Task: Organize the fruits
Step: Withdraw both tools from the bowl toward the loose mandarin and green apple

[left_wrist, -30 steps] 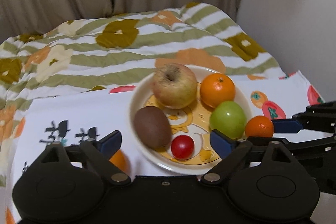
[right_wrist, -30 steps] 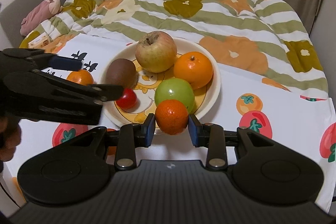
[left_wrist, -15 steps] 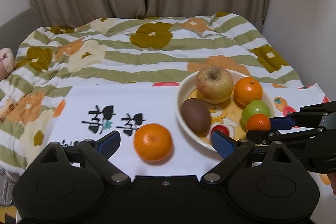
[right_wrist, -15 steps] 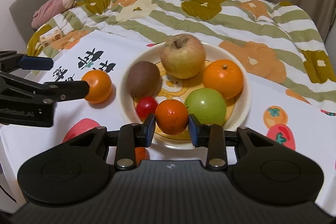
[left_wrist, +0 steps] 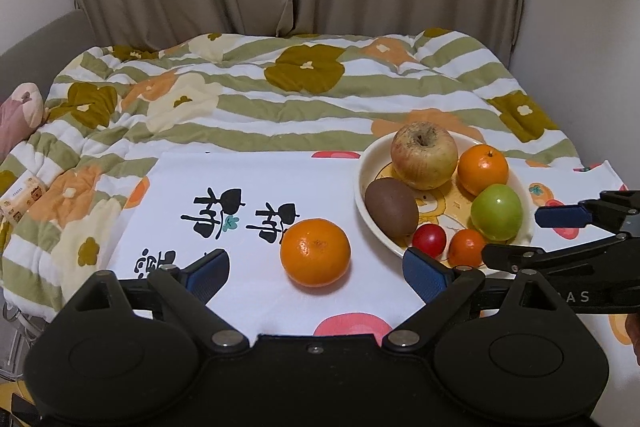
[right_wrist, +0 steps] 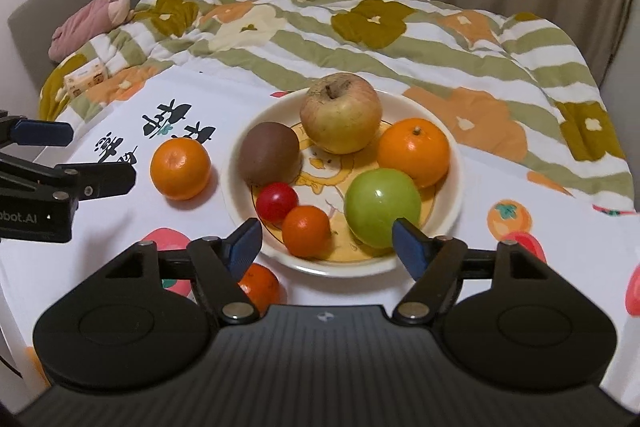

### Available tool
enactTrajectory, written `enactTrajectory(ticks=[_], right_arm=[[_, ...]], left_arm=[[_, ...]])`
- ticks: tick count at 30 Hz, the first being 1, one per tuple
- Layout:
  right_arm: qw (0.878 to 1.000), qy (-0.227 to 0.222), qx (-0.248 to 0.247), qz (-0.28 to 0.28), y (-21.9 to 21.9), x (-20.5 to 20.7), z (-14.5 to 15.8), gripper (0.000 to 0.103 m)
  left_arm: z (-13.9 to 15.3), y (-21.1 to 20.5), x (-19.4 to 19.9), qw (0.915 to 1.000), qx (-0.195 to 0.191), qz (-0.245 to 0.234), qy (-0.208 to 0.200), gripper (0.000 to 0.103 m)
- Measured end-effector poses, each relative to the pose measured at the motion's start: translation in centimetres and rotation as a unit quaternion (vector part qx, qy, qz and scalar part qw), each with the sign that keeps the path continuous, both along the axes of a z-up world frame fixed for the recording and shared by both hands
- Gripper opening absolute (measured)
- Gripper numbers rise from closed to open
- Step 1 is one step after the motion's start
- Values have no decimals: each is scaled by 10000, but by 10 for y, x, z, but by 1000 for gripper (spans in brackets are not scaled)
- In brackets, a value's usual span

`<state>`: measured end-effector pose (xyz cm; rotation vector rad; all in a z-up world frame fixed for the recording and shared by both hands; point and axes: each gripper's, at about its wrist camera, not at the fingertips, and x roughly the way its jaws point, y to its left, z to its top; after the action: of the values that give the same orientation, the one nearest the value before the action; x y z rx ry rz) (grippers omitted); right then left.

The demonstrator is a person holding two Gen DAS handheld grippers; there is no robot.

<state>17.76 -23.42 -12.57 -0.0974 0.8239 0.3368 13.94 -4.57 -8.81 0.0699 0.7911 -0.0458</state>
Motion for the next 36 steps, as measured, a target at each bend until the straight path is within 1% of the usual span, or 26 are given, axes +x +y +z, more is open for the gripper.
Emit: enactTrajectory(ticks=[6, 14, 18, 20, 21, 23, 29, 36], right_arm=[[9997, -56, 80, -207, -7, -16, 12, 90], [9982, -277, 134, -510, -16, -42, 40, 92], [9967, -316, 226, -707, -21, -56, 54, 92], [9959, -311, 275, -799, -22, -63, 60, 98], [9954, -326, 294, -850, -22, -67, 63, 103], [9941, -392, 328, -960, -22, -77, 69, 103], [9914, -382, 245, -1228, -15, -100, 74, 103], [9854, -255, 263, -1664, -3, -119, 71, 103]], left_arm=[[13, 3, -12, 9999, -2, -20, -131, 96], [35, 7, -30, 9993, -29, -126, -346, 96], [46, 10, -40, 9988, -60, -219, -431, 96], [51, 13, -44, 9985, -90, -276, -456, 97], [53, 14, -47, 9983, -102, -309, -477, 99], [58, 15, -50, 9978, -105, -401, -513, 103], [64, 21, -56, 9955, 67, -719, -608, 103], [64, 32, -51, 9905, -71, -1259, -540, 103]])
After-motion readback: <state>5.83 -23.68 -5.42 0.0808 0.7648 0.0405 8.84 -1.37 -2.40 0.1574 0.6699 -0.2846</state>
